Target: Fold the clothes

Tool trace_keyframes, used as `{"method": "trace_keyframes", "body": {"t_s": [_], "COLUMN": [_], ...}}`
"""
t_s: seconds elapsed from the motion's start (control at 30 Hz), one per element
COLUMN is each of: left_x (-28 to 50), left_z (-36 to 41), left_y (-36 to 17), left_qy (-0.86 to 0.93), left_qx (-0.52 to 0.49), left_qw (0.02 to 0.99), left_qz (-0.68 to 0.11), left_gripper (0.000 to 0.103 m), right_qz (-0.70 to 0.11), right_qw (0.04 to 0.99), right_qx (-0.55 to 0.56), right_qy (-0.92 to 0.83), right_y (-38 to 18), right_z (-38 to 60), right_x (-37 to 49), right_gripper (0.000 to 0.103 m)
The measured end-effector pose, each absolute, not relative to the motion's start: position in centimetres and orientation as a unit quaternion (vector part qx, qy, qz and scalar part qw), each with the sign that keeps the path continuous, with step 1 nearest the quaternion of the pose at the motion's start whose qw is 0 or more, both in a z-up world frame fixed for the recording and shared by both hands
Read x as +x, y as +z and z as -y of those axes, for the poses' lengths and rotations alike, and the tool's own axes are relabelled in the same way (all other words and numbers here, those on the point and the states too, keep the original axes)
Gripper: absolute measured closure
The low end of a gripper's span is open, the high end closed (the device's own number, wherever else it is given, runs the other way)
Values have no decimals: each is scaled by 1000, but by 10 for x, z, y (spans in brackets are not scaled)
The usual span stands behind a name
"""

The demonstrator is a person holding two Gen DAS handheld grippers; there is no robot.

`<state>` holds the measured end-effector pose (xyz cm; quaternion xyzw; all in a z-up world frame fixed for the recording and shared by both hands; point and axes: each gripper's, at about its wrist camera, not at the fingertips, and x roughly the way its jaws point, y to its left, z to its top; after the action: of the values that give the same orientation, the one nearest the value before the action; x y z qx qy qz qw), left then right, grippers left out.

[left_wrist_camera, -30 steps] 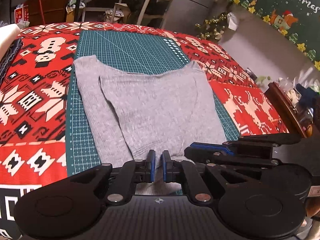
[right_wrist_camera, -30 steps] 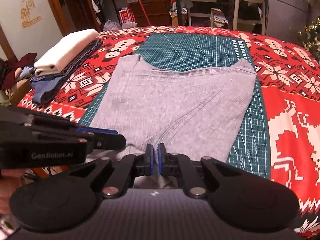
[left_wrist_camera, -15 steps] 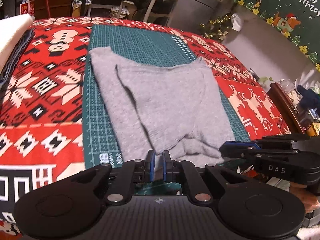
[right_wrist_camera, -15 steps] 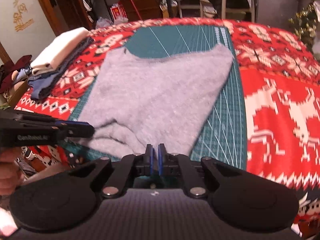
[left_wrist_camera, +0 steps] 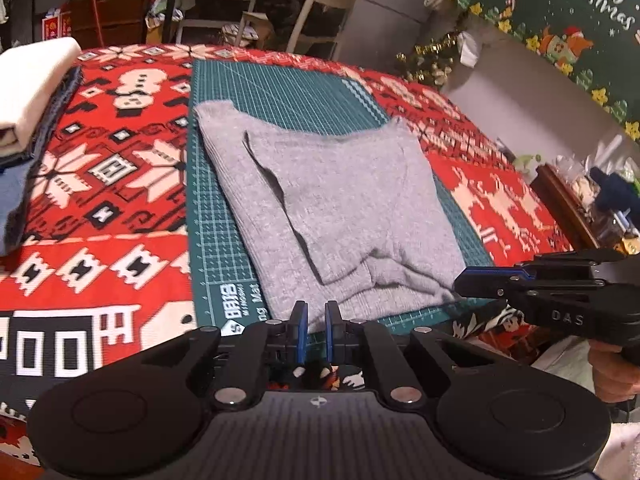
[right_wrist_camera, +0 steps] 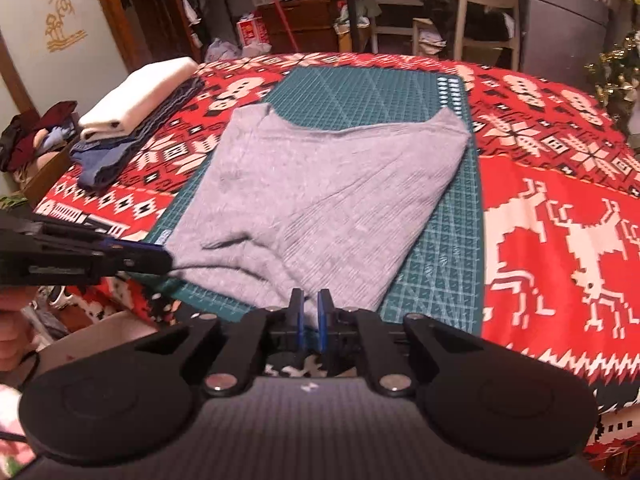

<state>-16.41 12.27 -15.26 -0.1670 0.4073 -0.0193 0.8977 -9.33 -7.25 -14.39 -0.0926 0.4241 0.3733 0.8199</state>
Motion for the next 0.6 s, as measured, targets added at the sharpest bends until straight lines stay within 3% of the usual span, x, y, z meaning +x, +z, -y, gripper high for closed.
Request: {"method": "trace_keyframes", "body": {"t_s": [0.6], "left_x": [-170], "left_z": [-141], "left_y": [-163], "left_qy": [-12], "left_qx": [-197], "left_qw": [886], "left_qz": [-421], "left_gripper": [96], "right_qz": [-437], "right_qw": [820], "right_qx": [-79], "right_qy": [362], "right_y": [-147], "right_z": [89], "right_x": [-88], "right_gripper": [94]}}
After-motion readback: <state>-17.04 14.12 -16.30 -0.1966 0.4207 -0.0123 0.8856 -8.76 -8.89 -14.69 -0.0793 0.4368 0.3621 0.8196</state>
